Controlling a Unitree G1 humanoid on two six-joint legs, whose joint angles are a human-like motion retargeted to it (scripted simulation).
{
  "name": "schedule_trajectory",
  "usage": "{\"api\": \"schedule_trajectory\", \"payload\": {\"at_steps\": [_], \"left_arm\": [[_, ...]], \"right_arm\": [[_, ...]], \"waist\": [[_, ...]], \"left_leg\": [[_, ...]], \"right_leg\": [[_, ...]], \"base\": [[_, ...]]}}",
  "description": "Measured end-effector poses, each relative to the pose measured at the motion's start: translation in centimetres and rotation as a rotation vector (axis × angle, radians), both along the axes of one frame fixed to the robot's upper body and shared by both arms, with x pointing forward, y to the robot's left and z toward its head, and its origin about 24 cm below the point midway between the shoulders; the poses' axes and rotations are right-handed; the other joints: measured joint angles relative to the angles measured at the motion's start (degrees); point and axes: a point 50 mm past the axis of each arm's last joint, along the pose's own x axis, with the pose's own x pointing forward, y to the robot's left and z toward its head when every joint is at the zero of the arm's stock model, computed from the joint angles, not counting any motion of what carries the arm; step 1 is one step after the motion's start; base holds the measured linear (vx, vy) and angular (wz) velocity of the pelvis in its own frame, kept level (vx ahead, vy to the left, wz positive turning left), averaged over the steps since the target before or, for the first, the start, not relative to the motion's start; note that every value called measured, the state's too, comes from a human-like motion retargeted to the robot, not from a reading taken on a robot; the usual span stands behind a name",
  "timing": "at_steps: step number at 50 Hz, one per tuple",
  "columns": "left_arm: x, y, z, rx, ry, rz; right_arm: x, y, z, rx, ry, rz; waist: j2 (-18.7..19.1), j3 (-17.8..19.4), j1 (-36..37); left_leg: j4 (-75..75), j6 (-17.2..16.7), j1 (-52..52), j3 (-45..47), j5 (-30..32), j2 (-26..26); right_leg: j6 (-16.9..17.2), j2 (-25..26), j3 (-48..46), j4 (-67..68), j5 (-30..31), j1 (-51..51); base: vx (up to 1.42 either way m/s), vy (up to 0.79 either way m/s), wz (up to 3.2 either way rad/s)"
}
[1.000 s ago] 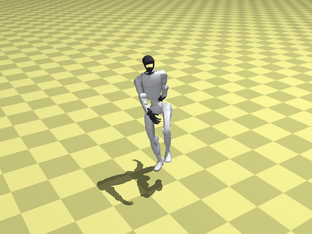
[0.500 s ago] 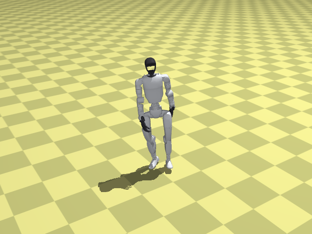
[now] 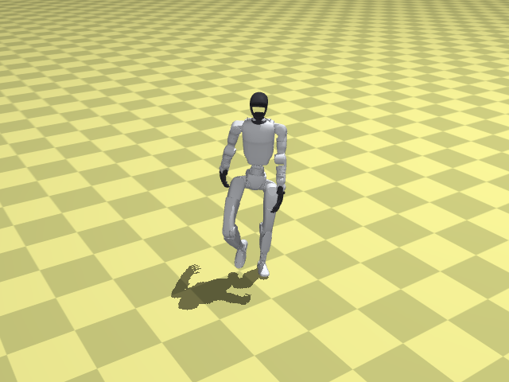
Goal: In place motions
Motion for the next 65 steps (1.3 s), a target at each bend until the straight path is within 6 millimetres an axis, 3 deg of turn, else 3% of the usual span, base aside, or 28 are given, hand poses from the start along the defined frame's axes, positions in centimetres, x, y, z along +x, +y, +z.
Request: {"api": "schedule_trajectory", "payload": {"at_steps": [4, 7, 11, 15, 19, 26, 27, 29, 32, 35, 38, 40, 43, 45, 47, 50, 53, 56, 60, 62, 65], "left_arm": [[7.7, -0.7, 4.2, 0.048, -0.303, -0.038], [11.4, -1.7, 7.2, 0.051, -0.473, -0.066], [13.2, -3.3, 9.0, 0.018, -0.58, -0.127], [11.9, -4.3, 7.9, -0.016, -0.542, -0.166], [7.5, -4.5, 4.2, -0.029, -0.383, -0.186], [-3.2, -2.6, -1.4, -0.026, 0.006, -0.212], [-4.4, -2.4, -1.8, -0.031, 0.05, -0.208], [-6.5, -2.1, -2.4, -0.034, 0.119, -0.188], [-9.3, -1.1, -3.0, -0.033, 0.213, -0.115], [-12.3, 0.4, -3.4, -0.038, 0.31, -0.018], [-15.9, 2.4, -3.3, -0.024, 0.444, 0.057], [-18.8, 3.6, -3.2, -0.026, 0.508, 0.084], [-24.1, 5.1, -2.5, -0.026, 0.63, 0.025], [-28.9, 5.6, -1.2, -0.014, 0.777, -0.028], [-33.6, 5.2, 0.6, -0.053, 0.964, -0.07], [-38.4, 3.7, 3.5, -0.165, 1.2, -0.084], [-42.1, 2.8, 6.1, -0.262, 1.333, -0.053], [-44.4, 2.1, 7.8, -0.226, 1.41, 0.013], [-44.6, 0.4, 7.9, -0.258, 1.388, 0.172], [-43.2, 0.1, 6.6, -0.278, 1.327, 0.204], [-40.4, 0.4, 4.5, -0.264, 1.22, 0.194]], "right_arm": [[-2.8, -0.4, 1.1, 0.005, 0.138, -0.053], [-4.1, -0.3, 1.4, -0.009, 0.169, -0.126], [-3.8, 0.1, 1.2, -0.036, 0.119, -0.234], [-1.7, 0.6, 0.3, -0.001, 0.02, -0.276], [0.5, 1.4, -0.5, 0.049, -0.061, -0.244], [6.3, 2.2, -1.5, 0.107, -0.237, -0.096], [7.0, 2.2, -1.6, 0.1, -0.259, -0.079], [8.6, 2.3, -1.6, 0.09, -0.296, -0.057], [11.4, 2.9, -1.6, 0.106, -0.325, -0.025], [14.8, 3.7, -1.3, 0.138, -0.361, 0.001], [19.9, 5.0, -0.5, 0.171, -0.475, -0.007], [24.0, 6.3, 0.6, 0.208, -0.591, -0.025], [30.7, 8.3, 3.6, 0.301, -0.801, -0.094], [35.0, 8.9, 6.6, 0.38, -0.959, -0.125], [38.8, 9.3, 10.0, 0.443, -1.099, -0.139], [44.1, 9.3, 16.5, 0.483, -1.354, -0.174], [47.5, 9.7, 23.4, 0.559, -1.593, -0.167], [49.1, 9.5, 29.0, 0.578, -1.781, -0.086], [49.9, 9.4, 32.9, 0.458, -1.937, 0.025], [50.0, 9.3, 33.7, 0.398, -1.977, 0.047], [49.8, 9.6, 32.2, 0.352, -1.968, 0.059]], "waist": [[2.39, 4.13, -8.15], [3.65, 6.94, -10.96], [3.61, 8.42, -10.82], [2.6, 5.66, -8.29], [0.99, 0.91, -4.67], [-5.04, -6.0, 2.96], [-6.2, -6.92, 4.34], [-8.35, -7.71, 7.47], [-10.24, -6.83, 10.88], [-10.79, -6.24, 12.73], [-10.84, -5.09, 13.68], [-10.79, -3.71, 13.78], [-11.23, -0.9, 17.62], [-13.16, 2.17, 21.82], [-14.15, 6.02, 24.82], [-16.45, 12.85, 32.9], [-21.17, 19.04, 42.51], [-23.98, 22.99, 48.66], [-26.14, 23.3, 50.64], [-26.11, 21.8, 50.4], [-26.19, 15.28, 47.73]], "left_leg": [[3.2, 0.48, -3.41, 0.89, 0.23, 4.7], [6.52, 1.26, -5.3, 0.12, -0.48, 7.63], [8.18, 1.61, -4.72, -0.13, -1.31, 8.24], [5.76, 1.11, -3.18, 1.69, -1.75, 6.53], [2.76, 0.44, -2.07, 2.6, -1.33, 3.71], [-0.15, -0.46, -0.34, 4.74, -2.23, -3.81], [-0.69, -0.58, -0.29, 5.5, -2.23, -5.32], [-1.77, -0.77, 0.02, 7.23, -2.12, -8.09], [-3.37, -1.66, 1.1, 9.6, -1.73, -9.89], [-3.29, -2.77, 0.44, 11.46, -1.83, -9.67], [2.43, -3.16, -3.17, 12.75, -2.4, -7.8], [10.1, -2.63, -6.6, 14.15, 0.55, -6.47], [30.55, -2.17, -16.04, 18.0, 13.32, -0.34], [45.5, 0.32, -25.04, 14.35, 21.43, -1.81], [61.44, 1.88, -33.51, 14.97, 17.27, -2.05], [76.15, 1.97, -47.18, 19.59, 13.71, 0.09], [79.45, -4.53, -60.79, 23.25, 11.14, -0.38], [76.64, -8.32, -69.08, 25.56, 7.41, -0.1], [74.55, -8.22, -71.28, 28.0, 5.42, 0.12], [75.06, -7.82, -69.29, 27.41, 5.93, -0.6], [75.57, -6.25, -65.98, 24.89, 6.31, -1.79]], "right_leg": [[-0.34, -1.51, -0.75, 9.74, -2.7, -15.69], [-1.77, -2.02, -3.46, 9.62, -3.84, -19.91], [-1.59, -0.65, -3.44, 5.05, -3.17, -17.04], [0.24, 1.13, -1.68, -2.12, -0.82, -8.32], [2.29, 3.84, -1.13, -15.32, 2.72, 5.4], [7.86, 10.6, 5.99, -52.08, 9.79, 27.94], [8.87, 10.62, 6.6, -56.95, 8.91, 30.17], [11.34, 9.73, 4.45, -65.14, 1.16, 34.24], [10.02, 8.97, 0.32, -72.48, -6.73, 37.35], [8.49, 9.49, 0.67, -75.66, -9.01, 37.16], [8.98, 9.17, 1.84, -74.88, -9.59, 35.8], [8.25, 8.98, 2.47, -73.42, -10.27, 35.09], [8.38, 8.08, 4.78, -71.75, -11.0, 34.93], [8.68, 5.9, 6.49, -70.67, -11.44, 36.32], [8.02, 4.53, 6.97, -69.49, -11.63, 38.65], [6.24, 2.28, 12.73, -67.11, -12.47, 39.89], [5.02, -4.98, 17.92, -59.13, -16.0, 36.19], [2.62, -9.66, 21.74, -50.49, -18.69, 29.85], [2.11, -12.13, 24.03, -46.04, -20.43, 25.96], [2.74, -11.06, 23.3, -48.24, -19.87, 26.68], [3.77, -7.72, 19.97, -54.12, -18.02, 27.51]], "base": [[-0.07, 0.08, 0.87], [0.0, 0.01, 0.37], [-0.01, -0.02, -0.01], [-0.01, -0.04, -0.39], [0.11, -0.12, -0.32], [0.19, -0.1, -0.61], [0.16, -0.03, -0.9], [0.18, -0.09, -0.92], [0.1, -0.11, -0.59], [0.13, -0.24, -0.24], [0.01, -0.27, -0.04], [0.04, -0.31, -0.17], [0.01, -0.23, -0.69], [0.11, -0.29, -0.79], [0.13, -0.27, -0.29], [-0.08, -0.25, -0.89], [0.02, -0.15, -1.44], [0.1, -0.11, -0.73], [0.1, -0.06, 0.08], [0.03, -0.06, 0.39], [0.03, -0.09, 0.9]]}}
